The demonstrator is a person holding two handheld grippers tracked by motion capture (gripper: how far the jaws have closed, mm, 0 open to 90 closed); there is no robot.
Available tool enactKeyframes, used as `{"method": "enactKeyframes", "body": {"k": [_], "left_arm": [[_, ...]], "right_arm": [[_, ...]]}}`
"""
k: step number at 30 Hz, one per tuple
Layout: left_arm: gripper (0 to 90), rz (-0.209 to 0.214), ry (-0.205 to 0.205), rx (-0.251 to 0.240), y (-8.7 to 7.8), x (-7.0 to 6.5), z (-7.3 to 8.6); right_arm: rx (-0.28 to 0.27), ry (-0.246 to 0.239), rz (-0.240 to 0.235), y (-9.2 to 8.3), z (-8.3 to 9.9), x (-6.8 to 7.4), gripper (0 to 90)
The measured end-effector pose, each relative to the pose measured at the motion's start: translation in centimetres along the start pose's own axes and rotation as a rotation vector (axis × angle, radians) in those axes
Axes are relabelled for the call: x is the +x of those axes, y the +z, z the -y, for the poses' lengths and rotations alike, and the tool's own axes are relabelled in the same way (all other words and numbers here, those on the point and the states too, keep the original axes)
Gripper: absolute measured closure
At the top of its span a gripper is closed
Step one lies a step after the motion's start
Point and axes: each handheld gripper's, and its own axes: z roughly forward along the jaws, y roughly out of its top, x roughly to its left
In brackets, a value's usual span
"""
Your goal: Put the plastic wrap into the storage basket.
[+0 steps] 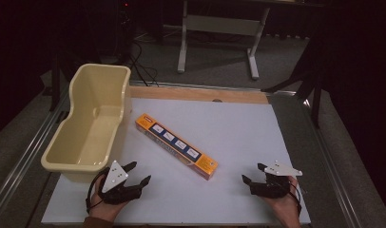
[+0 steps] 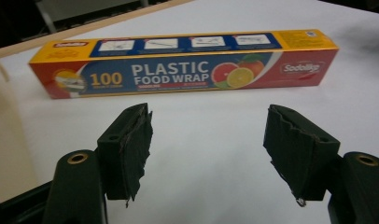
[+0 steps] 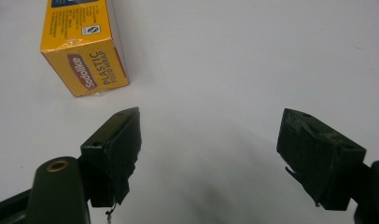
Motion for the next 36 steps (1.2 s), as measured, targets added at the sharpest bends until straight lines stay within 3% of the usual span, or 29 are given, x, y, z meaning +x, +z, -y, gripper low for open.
{"method": "enactKeyframes", "body": {"k": [15, 22, 29, 36], "left_arm": [[31.2, 0.000, 0.011, 0.005, 0.2, -0.3, 0.0], [31.2, -0.033, 0.036, 0.023, 0.2, -0.4, 0.0], [30.9, -0.043, 0.050, 0.025, 0.2, -0.5, 0.0], [30.8, -0.041, 0.049, 0.025, 0.2, -0.5, 0.0]], "right_arm": [[-0.041, 0.013, -0.020, -0.2, -0.6, 0.6, 23.2], [-0.063, -0.025, -0.064, 0.2, -2.3, 1.3, 25.1], [-0.062, -0.081, -0.128, 2.4, -4.6, 2.6, 24.9], [-0.044, -0.107, -0.176, 4.4, -6.2, 3.7, 22.9]]}}
